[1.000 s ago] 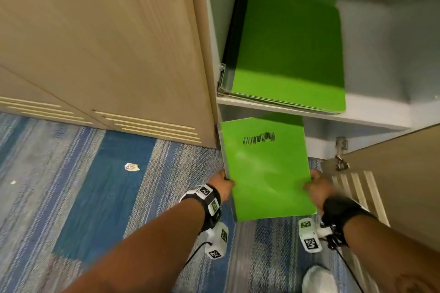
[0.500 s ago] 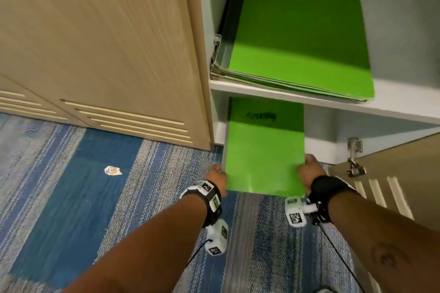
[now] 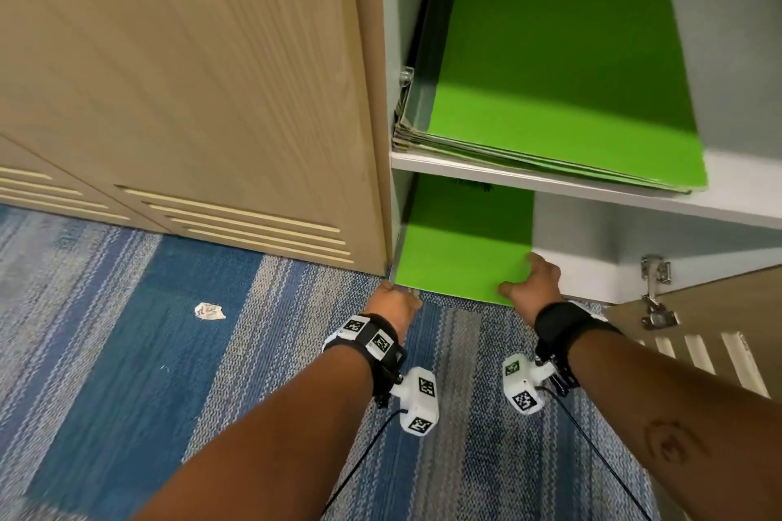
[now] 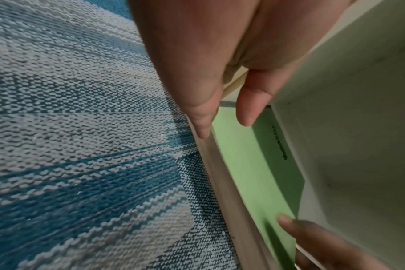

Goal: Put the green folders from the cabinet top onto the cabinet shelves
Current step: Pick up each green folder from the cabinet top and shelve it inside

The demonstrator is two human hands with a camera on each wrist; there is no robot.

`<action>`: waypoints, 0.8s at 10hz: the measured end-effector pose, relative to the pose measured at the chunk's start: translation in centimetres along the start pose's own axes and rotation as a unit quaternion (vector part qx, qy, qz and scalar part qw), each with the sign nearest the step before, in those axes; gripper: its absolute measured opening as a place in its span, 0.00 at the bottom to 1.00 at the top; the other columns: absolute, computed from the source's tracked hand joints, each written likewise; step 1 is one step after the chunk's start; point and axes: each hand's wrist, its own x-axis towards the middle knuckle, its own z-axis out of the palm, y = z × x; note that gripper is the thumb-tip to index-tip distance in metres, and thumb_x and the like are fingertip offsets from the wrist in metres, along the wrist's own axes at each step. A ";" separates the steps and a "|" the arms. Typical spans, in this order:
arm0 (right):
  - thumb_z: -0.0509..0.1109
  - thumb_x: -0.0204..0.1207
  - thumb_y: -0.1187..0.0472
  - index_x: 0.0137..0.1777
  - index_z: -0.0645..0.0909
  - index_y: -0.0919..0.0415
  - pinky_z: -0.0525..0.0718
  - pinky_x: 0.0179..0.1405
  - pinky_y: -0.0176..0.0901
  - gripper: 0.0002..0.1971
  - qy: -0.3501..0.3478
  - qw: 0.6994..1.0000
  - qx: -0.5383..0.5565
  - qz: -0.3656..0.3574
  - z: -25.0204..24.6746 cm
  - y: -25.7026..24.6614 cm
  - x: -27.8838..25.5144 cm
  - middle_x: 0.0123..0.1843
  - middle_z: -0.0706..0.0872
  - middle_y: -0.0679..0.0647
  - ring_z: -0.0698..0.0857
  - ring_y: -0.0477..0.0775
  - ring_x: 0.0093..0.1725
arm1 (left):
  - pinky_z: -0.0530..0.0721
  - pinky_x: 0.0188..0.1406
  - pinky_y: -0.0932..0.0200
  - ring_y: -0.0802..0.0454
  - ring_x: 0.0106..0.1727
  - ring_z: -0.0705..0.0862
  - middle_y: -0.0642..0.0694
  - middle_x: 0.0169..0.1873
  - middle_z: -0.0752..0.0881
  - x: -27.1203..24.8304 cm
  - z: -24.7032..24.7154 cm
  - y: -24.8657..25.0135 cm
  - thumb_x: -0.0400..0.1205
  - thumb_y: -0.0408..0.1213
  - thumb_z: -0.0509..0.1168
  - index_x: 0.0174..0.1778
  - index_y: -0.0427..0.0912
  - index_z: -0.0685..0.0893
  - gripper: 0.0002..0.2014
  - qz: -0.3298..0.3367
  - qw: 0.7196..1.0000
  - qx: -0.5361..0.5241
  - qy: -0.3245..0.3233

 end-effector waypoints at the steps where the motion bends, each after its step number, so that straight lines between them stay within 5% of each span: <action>1: 0.85 0.56 0.48 0.81 0.61 0.61 0.67 0.78 0.50 0.55 -0.039 0.988 -0.144 -0.038 1.0 -0.4 0.2 0.78 0.59 0.66 0.66 0.68 0.76 | 0.77 0.54 0.72 0.39 0.64 0.81 0.34 0.59 0.84 1.0 0.2 0.0 0.81 0.25 0.61 0.48 0.45 0.81 0.09 0.011 0.996 0.074 -0.040; 2: 0.80 0.62 0.44 0.81 0.58 0.53 0.70 0.77 0.55 0.50 -0.047 0.951 -0.296 -0.072 1.3 -0.6 0.6 0.83 0.53 0.62 0.63 0.68 0.78 | 0.81 0.56 0.56 0.33 0.67 0.80 0.30 0.64 0.81 2.4 0.4 -0.4 0.73 0.20 0.66 0.64 0.38 0.75 0.23 -0.009 0.997 -0.070 -0.028; 3: 0.74 0.70 0.51 0.81 0.58 0.49 0.73 0.74 0.55 0.41 -0.047 0.929 -0.350 -0.110 1.3 -0.8 1.2 0.84 0.54 0.57 0.62 0.67 0.77 | 0.76 0.64 0.67 0.38 0.75 0.73 0.35 0.77 0.71 2.2 0.2 -0.5 0.74 0.20 0.67 0.80 0.33 0.62 0.37 0.001 0.994 -0.098 -0.043; 4: 0.70 0.73 0.55 0.81 0.59 0.47 0.76 0.71 0.56 0.37 -0.034 0.925 -0.358 -0.123 1.4 -1.0 1.6 0.83 0.57 0.56 0.64 0.67 0.76 | 0.64 0.80 0.41 0.40 0.81 0.63 0.42 0.84 0.57 1.8 0.1 -0.2 0.71 0.15 0.64 0.85 0.44 0.47 0.50 -0.014 0.981 -0.183 -0.068; 6: 0.69 0.76 0.52 0.81 0.58 0.45 0.77 0.65 0.58 0.34 -0.021 0.915 -0.382 -0.126 1.2 -1.2 2.9 0.79 0.61 0.56 0.66 0.67 0.72 | 0.60 0.81 0.40 0.41 0.82 0.61 0.44 0.84 0.56 0.9 -0.1 -1.4 0.73 0.17 0.65 0.85 0.46 0.44 0.50 -0.031 0.979 -0.192 -0.063; 8: 0.72 0.70 0.41 0.82 0.51 0.44 0.70 0.71 0.62 0.45 -0.028 0.916 -0.380 -0.124 0.7 -1.7 1.5 0.84 0.53 0.56 0.60 0.67 0.79 | 0.58 0.82 0.40 0.42 0.82 0.62 0.43 0.83 0.59 0.2 -0.4 -1.3 0.73 0.17 0.66 0.85 0.44 0.46 0.49 -0.022 0.979 -0.199 -0.048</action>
